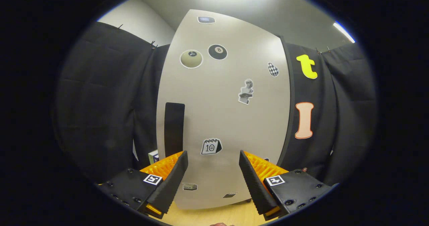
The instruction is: Open the shoe cabinet door, grab the shoes and put them into the shoe cabinet, then close the shoe cabinet door.
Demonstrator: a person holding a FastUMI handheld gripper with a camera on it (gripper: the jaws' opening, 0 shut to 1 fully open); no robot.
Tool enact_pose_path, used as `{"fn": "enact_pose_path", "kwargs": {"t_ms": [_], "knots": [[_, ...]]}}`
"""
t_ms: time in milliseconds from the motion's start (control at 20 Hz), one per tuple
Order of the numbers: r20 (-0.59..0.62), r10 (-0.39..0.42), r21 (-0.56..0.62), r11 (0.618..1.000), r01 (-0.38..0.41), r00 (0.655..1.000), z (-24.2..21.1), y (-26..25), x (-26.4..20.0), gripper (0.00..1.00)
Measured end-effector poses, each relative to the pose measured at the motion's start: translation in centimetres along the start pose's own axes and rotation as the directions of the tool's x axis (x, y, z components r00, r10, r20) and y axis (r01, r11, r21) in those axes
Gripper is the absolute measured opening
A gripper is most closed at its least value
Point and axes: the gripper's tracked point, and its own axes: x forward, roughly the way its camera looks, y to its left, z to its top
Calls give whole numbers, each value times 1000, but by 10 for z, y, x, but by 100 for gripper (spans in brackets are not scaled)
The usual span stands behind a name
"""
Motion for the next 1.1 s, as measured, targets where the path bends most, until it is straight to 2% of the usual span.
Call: {"fn": "enact_pose_path", "kwargs": {"t_ms": [500, 850, 1100], "knots": [[-24, -166, 16, 986, 166, 986, 4, -72, -66, 97], [-16, -203, 7, 979, 203, 979, 6, -87, -104, 97], [-43, -194, 8, 981, 195, 980, -3, -80, -118, 97]]}}
